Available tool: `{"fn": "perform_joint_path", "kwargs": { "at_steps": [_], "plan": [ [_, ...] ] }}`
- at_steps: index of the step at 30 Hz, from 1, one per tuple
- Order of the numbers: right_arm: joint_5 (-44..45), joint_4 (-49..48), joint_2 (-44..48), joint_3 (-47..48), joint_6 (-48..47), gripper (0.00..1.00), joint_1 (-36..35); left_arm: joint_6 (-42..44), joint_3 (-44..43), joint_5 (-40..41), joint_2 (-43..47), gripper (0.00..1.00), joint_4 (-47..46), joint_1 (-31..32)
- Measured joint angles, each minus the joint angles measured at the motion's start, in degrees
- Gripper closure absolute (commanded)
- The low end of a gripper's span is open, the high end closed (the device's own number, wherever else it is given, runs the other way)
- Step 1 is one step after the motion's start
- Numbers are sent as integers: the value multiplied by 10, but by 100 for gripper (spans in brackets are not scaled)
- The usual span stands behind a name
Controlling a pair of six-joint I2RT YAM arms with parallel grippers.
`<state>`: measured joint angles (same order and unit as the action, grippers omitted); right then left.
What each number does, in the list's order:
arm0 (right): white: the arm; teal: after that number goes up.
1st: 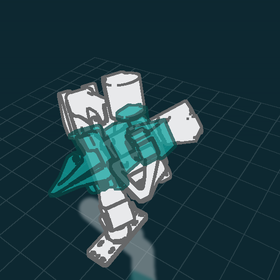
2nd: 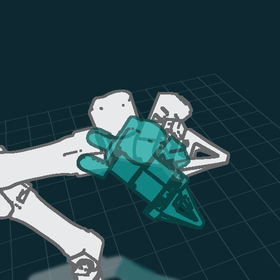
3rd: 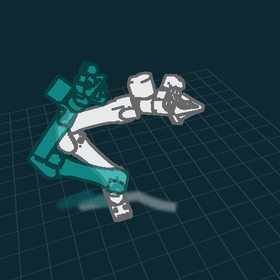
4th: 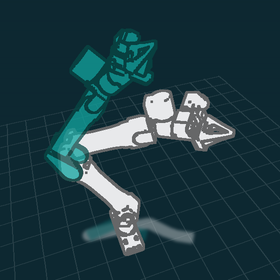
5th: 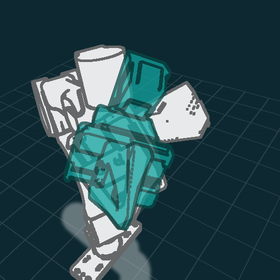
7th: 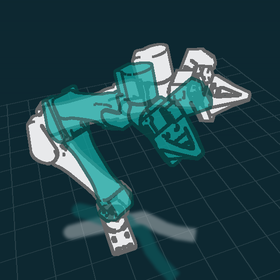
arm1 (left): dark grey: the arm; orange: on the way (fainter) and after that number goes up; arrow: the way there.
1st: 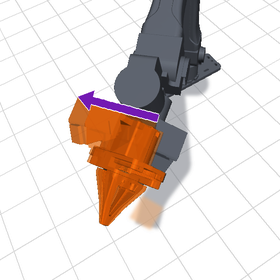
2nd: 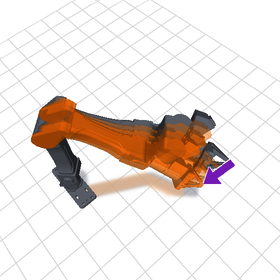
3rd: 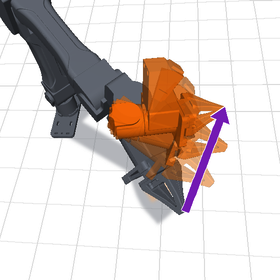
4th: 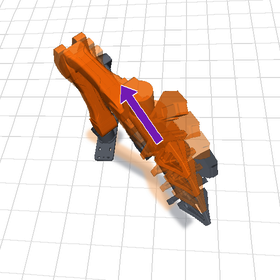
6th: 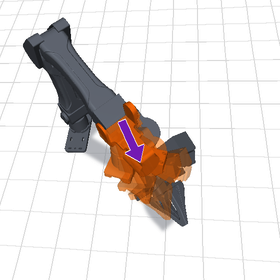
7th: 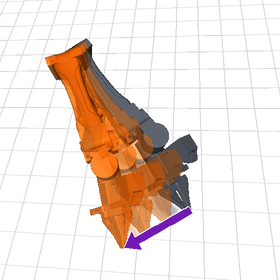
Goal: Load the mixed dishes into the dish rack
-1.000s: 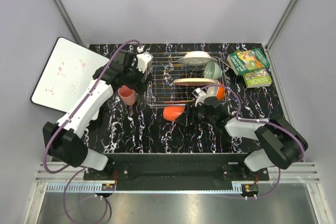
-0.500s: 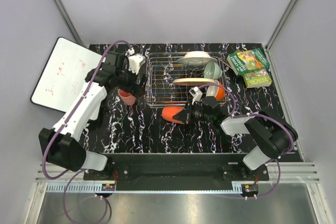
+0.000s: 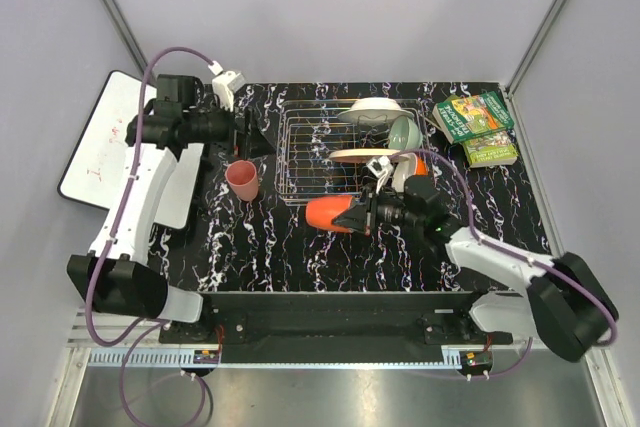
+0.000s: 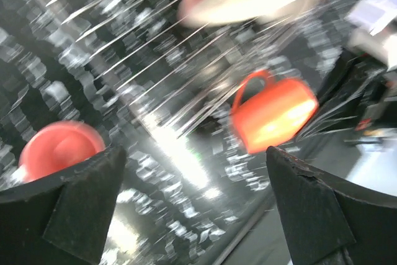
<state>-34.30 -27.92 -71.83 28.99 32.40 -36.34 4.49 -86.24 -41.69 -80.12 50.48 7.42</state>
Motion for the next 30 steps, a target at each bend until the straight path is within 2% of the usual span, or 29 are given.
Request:
{"fn": "perform_joint_path", "kwargs": {
  "at_steps": [5,8,13,19,30],
  "plan": [
    [-39,28,69,73,-9,100,0,-38,-23,-177,-32,1,0,-17],
    [-54,7,67,112,-8,100,0,-58,-23,-264,-57,1,5,-15],
    [-79,-59,17,156,14,100,0,-82,-2,-352,-63,1,-2,-15],
    [-121,-134,-77,183,75,100,0,-96,29,-382,-54,1,-25,-12],
    [-161,-176,-96,199,121,100,0,-100,47,-379,-51,1,-44,-2]
  ]
}}
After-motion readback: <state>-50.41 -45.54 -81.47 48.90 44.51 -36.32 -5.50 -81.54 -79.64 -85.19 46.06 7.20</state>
